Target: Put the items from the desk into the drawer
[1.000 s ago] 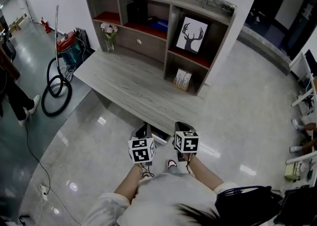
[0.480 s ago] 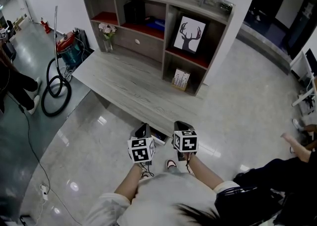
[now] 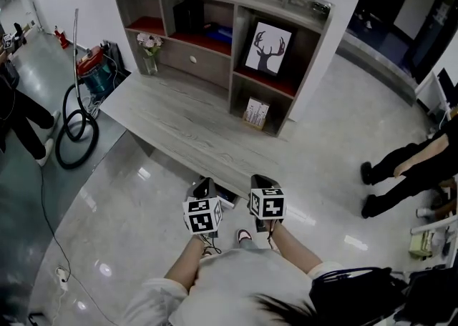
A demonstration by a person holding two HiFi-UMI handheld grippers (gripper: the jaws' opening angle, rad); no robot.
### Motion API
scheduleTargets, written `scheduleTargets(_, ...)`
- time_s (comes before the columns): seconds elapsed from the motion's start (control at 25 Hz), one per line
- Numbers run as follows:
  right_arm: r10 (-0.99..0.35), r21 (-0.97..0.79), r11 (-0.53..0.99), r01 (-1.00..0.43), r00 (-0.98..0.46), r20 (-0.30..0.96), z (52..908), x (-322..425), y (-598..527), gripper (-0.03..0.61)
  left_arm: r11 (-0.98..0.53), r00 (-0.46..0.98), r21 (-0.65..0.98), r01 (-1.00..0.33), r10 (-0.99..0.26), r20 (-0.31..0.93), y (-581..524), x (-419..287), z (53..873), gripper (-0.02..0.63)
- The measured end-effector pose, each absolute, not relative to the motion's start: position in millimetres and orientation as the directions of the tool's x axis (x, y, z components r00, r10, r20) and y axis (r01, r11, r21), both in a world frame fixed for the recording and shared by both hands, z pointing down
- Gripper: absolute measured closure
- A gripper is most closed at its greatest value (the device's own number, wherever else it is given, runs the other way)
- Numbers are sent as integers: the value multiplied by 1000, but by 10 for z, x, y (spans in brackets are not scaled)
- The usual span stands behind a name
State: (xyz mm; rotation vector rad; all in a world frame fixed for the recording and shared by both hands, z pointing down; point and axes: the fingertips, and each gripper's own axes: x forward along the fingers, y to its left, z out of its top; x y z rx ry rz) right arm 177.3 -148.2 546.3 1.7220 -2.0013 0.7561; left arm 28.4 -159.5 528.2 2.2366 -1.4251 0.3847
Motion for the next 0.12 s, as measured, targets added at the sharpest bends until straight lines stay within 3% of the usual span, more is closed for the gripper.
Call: scheduleTargets(0.12, -772, -146, 93, -985, -164, 614, 5476, 1797, -1481, 580, -363, 427, 225, -904, -775, 465, -1602, 310, 5292, 617)
